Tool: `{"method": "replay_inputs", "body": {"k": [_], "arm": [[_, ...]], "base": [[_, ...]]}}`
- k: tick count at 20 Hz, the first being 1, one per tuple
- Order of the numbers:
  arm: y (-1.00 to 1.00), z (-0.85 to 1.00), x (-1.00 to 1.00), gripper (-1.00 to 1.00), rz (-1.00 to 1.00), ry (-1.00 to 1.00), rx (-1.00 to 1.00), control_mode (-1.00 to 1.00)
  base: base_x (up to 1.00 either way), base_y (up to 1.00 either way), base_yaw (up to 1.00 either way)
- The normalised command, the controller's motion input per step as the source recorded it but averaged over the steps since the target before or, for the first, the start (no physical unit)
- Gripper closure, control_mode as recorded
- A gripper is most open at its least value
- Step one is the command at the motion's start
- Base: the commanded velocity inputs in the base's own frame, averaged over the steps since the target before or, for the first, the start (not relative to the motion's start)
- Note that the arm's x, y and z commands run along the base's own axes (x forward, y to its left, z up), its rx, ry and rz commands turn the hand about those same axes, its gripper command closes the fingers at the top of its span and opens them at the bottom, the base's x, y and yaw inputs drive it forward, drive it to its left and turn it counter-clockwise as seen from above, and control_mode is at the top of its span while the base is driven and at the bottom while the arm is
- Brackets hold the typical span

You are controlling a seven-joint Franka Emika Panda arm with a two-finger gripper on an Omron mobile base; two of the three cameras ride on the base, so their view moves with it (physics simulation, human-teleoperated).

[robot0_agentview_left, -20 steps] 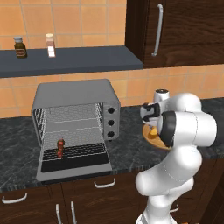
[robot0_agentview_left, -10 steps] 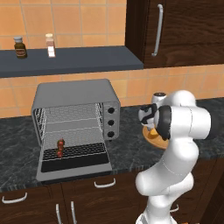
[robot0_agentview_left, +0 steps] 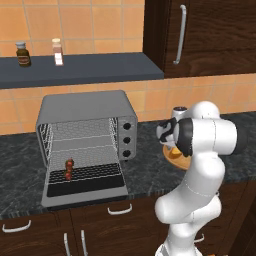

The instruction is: Pick up the kebab skewer and baguette bread, and place them inside the toaster oven. Close the toaster oven door and start by setting the timer.

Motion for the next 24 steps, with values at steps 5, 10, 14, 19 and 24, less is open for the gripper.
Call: {"method": "replay_inputs", "body": {"k": [5,10,14,19,24], "arm": [[0.01,-0.15,0.0,-1.0,0.0,0.0,0.0,-1.0],[0.0,-0.15,0.0,-1.0,0.0,0.0,0.0,-1.0],[0.0,-0.07,0.0,-1.0,0.0,0.0,0.02,-1.0],[0.0,-0.16,0.0,1.0,0.0,0.0,0.02,-1.0],[0.0,-0.16,-0.03,1.0,0.0,0.0,0.03,-1.0]], "base": [[0.0,0.0,0.0],[0.0,0.0,0.0],[0.0,0.0,0.0],[0.0,0.0,0.0],[0.0,0.0,0.0]]}}
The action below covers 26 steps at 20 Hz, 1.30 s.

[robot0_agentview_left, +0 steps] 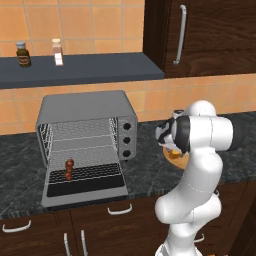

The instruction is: Pick up the kebab skewer and baguette bread, and place them inside the toaster oven. Close the toaster oven door and start by setting the timer.

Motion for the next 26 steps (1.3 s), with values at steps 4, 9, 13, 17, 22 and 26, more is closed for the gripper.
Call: {"method": "replay_inputs", "body": {"k": [4,9,13,17,22,26], "arm": [[0.0,0.66,-0.4,1.0,0.0,-0.01,0.11,-1.0],[0.39,1.0,-0.97,1.0,0.09,-0.03,0.01,-1.0],[0.77,0.74,-0.94,1.0,0.33,0.05,-0.01,-1.0],[0.82,0.41,-0.98,1.0,0.3,0.01,0.0,-1.0],[0.96,0.13,-0.68,1.0,0.31,0.01,0.0,-1.0],[1.0,0.02,-0.1,1.0,0.27,0.0,0.0,-1.0]], "base": [[0.0,0.0,0.0],[0.0,0.0,0.0],[0.0,0.0,0.0],[0.0,0.0,0.0],[0.0,0.0,0.0],[0.0,0.0,0.0]]}}
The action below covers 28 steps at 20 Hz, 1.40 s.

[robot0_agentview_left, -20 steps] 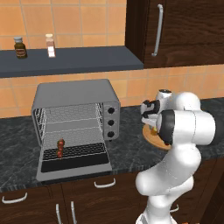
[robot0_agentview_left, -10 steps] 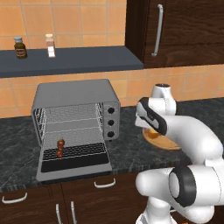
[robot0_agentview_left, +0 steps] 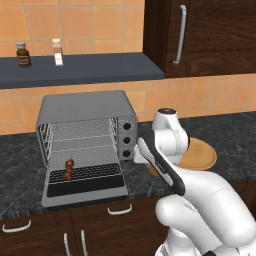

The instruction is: Pick up the kebab skewer and baguette bread, and place them inside the toaster oven. Close the toaster oven door and start by setting the timer.

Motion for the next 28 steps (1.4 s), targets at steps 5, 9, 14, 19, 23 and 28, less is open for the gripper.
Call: {"method": "replay_inputs", "body": {"k": [5,9,14,19,23,28], "arm": [[1.0,0.1,0.32,1.0,0.18,0.01,0.06,-1.0],[1.0,0.02,0.69,1.0,0.15,0.02,0.05,-1.0],[0.71,0.0,0.84,1.0,0.16,0.01,0.0,-1.0],[0.61,0.0,0.64,1.0,0.03,0.0,0.0,-1.0],[0.49,-0.03,0.4,1.0,0.0,0.0,0.0,-1.0],[0.24,-0.35,0.06,1.0,0.0,0.0,0.0,-1.0]], "base": [[0.0,0.0,0.0],[0.0,0.0,0.0],[0.0,0.0,0.0],[0.0,0.0,0.0],[0.0,0.0,0.0],[0.0,0.0,0.0]]}}
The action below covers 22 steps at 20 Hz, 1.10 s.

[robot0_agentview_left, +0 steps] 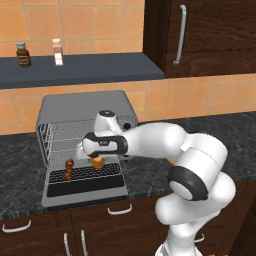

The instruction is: Pick up the kebab skewer and baguette bread, and place them inside the toaster oven. Close the toaster oven door and start by setting the timer.

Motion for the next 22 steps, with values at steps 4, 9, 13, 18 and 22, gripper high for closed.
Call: {"method": "replay_inputs", "body": {"k": [4,9,13,18,22], "arm": [[0.06,-0.46,0.0,1.0,0.0,0.0,0.0,-1.0],[0.0,-0.37,0.0,1.0,0.0,0.0,0.0,-1.0],[0.0,-0.31,-0.21,1.0,0.0,0.0,0.0,-1.0],[0.02,-0.34,-0.68,-1.0,0.0,0.0,0.0,-1.0],[-0.01,-0.02,-0.16,-1.0,0.0,-0.01,0.01,-1.0]], "base": [[0.0,0.0,0.0],[0.0,0.0,0.0],[0.0,0.0,0.0],[0.0,0.0,0.0],[0.0,0.0,0.0]]}}
